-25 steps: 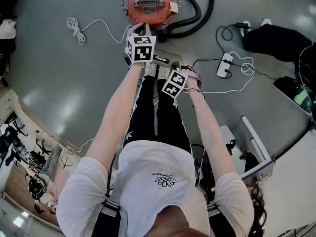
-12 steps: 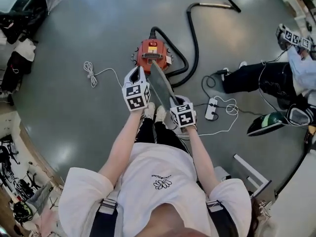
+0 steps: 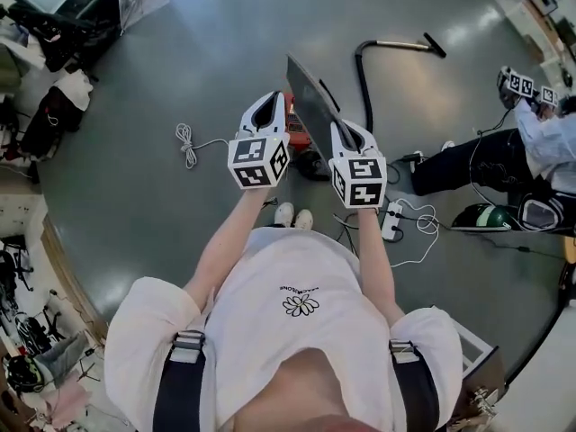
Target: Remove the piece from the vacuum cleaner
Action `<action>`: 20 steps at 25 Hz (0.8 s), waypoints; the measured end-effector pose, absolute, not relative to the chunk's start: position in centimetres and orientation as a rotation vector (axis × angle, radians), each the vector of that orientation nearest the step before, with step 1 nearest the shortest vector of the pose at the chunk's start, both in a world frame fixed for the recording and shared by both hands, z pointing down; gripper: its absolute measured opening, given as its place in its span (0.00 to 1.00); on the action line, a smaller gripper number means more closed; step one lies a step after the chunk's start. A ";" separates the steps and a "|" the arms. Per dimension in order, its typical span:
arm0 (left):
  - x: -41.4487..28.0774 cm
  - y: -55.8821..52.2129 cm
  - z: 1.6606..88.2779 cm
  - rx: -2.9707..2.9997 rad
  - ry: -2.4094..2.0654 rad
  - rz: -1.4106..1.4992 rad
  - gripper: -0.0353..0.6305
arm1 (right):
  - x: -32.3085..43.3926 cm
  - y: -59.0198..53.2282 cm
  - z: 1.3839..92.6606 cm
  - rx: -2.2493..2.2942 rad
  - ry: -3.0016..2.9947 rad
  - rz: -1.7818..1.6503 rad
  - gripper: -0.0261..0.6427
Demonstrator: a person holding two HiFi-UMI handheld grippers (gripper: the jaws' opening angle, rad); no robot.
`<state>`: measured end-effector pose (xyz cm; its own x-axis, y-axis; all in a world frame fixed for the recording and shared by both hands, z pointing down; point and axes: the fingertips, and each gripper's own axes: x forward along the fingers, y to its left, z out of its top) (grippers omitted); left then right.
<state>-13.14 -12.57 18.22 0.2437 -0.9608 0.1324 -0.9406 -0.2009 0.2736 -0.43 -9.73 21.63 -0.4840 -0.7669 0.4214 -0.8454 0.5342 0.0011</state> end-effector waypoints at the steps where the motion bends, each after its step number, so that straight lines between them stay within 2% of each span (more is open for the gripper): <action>1: -13.3 -12.6 16.3 2.250 -1.782 -0.132 0.06 | -0.2 -10.0 19.5 1.364 -2.440 0.274 0.07; 9: -13.0 -11.3 8.2 2.431 -1.922 -0.269 0.06 | 2.6 -10.5 9.2 1.603 -2.653 0.220 0.07; 20: -11.3 -10.7 6.8 2.505 -1.829 -0.289 0.06 | 2.4 -10.6 8.3 1.652 -2.621 0.156 0.07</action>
<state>-11.27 -10.68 6.80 0.2934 -0.9466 -0.1335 -0.9416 -0.3103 0.1306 2.41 -10.55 8.30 -0.4321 -0.8976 0.0866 -0.9016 0.4278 -0.0643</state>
